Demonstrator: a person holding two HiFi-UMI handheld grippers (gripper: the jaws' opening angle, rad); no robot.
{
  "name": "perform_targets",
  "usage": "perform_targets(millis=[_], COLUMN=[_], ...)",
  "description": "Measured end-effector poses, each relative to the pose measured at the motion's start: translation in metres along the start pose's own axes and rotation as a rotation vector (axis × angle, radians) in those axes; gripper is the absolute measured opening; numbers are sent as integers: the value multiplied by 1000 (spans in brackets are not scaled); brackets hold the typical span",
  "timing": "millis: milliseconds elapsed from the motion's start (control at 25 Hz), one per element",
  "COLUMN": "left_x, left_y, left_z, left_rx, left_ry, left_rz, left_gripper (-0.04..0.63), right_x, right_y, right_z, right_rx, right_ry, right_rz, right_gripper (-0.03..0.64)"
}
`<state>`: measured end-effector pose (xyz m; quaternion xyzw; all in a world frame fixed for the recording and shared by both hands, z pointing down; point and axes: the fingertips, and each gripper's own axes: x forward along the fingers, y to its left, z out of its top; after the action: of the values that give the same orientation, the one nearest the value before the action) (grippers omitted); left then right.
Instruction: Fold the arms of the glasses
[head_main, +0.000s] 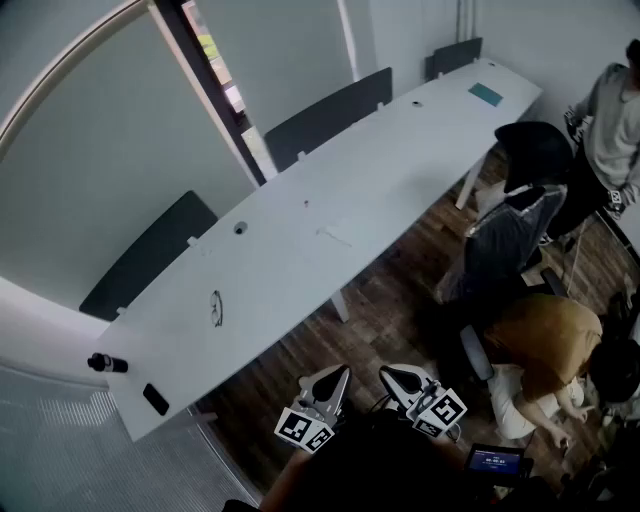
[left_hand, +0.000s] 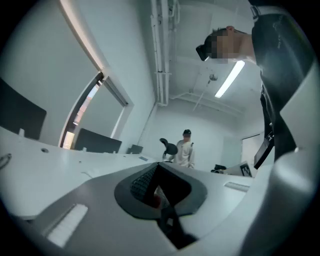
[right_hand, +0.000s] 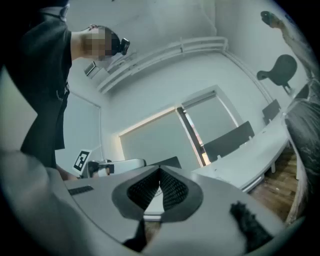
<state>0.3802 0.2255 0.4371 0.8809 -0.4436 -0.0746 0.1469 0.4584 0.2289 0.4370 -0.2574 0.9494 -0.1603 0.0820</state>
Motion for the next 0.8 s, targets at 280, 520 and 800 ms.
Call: perform_targets(millis=[280, 520, 800], left_x=[-61, -116, -149], left_y=[110, 178, 208], left_z=[17, 32, 60], left_rx=[31, 73, 71], left_ry=[-6, -59, -114], left_rz=[233, 430, 495], left_gripper=[8, 8, 8], right_x=[108, 186, 244], right_y=[19, 40, 75], right_z=[-37, -54, -56], right_rx=[-28, -48, -93], right_ry=[76, 104, 146], right_rz=[26, 169, 320], right_gripper=[6, 6, 6])
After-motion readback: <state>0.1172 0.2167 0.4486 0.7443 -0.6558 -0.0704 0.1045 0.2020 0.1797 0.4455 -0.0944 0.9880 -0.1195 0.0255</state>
